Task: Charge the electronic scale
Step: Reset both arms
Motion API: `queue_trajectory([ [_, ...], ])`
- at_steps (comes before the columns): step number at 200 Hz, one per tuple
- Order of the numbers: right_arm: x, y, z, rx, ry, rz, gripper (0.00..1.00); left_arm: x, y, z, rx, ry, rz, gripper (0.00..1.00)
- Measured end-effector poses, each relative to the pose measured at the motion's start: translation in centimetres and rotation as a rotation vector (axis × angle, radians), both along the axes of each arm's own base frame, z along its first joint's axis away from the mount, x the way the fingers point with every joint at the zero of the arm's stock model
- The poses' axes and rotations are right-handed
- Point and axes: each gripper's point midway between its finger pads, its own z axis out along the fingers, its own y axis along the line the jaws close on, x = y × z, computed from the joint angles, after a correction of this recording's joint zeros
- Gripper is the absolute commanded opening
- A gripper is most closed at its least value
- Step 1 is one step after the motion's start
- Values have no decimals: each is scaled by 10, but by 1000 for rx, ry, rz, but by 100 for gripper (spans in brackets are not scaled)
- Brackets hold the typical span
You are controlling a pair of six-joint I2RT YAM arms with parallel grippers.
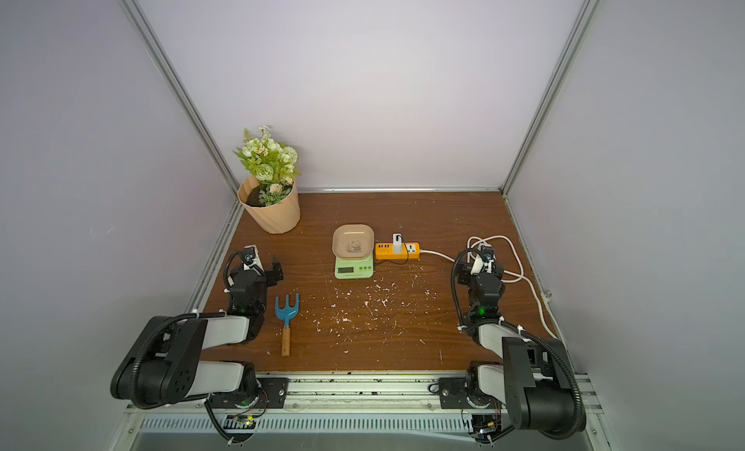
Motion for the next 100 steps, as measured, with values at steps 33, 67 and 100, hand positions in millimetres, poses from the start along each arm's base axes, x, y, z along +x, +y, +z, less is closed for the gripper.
queue_trajectory([
  [33, 2, 4, -1, -7, -5, 23, 100, 2, -3, 2, -3, -24, -17, 98],
  [67, 5, 5, -16, -12, 35, 34, 100, 2, -7, 2, 4, -48, -43, 99],
  [100, 13, 12, -31, -18, 68, 73, 100, 3, -11, -11, 11, -10, -70, 99],
])
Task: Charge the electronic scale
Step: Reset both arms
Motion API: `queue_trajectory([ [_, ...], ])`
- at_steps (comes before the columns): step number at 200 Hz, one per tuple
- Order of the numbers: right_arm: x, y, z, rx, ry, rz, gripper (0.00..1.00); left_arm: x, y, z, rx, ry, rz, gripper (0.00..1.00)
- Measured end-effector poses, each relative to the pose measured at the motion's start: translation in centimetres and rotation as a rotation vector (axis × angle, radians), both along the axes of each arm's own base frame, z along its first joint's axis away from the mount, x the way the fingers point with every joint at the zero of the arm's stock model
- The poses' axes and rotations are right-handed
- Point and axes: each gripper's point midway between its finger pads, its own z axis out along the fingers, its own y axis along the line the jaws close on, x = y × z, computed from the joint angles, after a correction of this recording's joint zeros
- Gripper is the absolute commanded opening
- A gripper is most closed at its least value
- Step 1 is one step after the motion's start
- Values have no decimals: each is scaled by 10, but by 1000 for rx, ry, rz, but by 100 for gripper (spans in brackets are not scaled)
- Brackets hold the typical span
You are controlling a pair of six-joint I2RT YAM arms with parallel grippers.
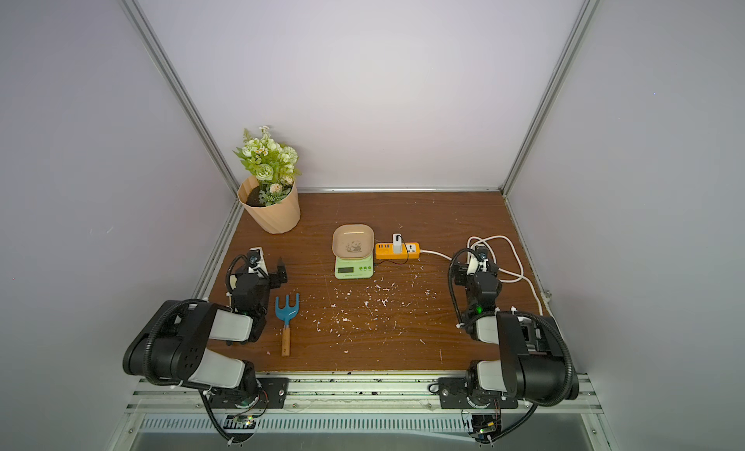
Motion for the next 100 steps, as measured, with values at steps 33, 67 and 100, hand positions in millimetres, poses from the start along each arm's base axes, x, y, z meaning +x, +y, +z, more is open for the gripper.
queue_trajectory([
  [33, 11, 9, -16, -22, 45, 34, 100, 11, 1, 8, -2, -14, 12, 99],
  [67, 12, 12, -12, -35, 25, 42, 100, 11, 3, 7, 0, -8, 20, 99],
  [100, 12, 12, -11, -39, 21, 43, 100, 11, 3, 6, 1, -1, 22, 99],
])
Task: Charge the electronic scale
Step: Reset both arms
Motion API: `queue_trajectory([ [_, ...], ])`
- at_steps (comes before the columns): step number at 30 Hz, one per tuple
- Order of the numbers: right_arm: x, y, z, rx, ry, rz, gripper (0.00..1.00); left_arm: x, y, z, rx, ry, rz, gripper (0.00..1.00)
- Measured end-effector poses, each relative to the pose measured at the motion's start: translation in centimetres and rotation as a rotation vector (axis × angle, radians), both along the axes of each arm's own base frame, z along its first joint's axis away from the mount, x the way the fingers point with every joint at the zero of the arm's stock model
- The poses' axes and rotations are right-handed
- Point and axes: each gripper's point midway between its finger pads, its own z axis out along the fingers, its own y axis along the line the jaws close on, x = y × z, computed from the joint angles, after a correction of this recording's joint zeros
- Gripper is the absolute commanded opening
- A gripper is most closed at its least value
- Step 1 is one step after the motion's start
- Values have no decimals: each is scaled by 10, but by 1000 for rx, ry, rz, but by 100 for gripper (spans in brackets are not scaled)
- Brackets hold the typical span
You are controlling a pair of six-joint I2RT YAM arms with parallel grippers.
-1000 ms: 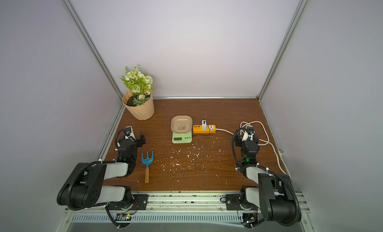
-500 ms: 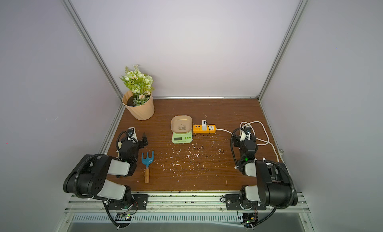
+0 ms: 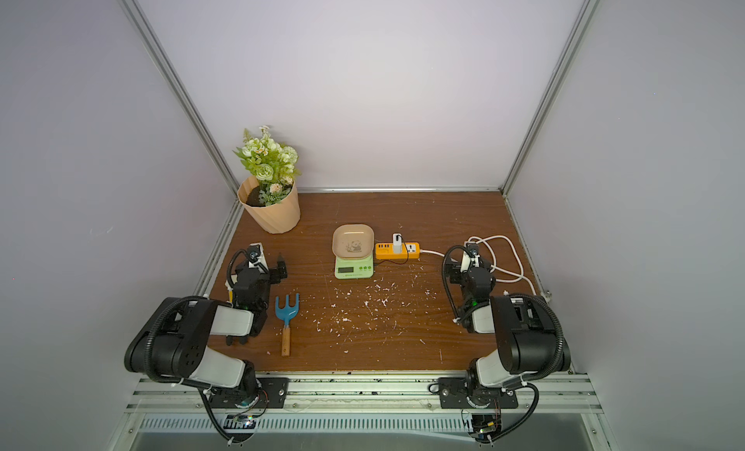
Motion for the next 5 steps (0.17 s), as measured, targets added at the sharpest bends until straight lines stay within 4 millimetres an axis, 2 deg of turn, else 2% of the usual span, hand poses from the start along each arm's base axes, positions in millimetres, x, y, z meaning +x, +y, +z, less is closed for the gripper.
queue_trajectory([
  [5, 0, 0, 0, -1, 0, 0, 100, 0, 0, 0, 0, 1, 1, 99],
])
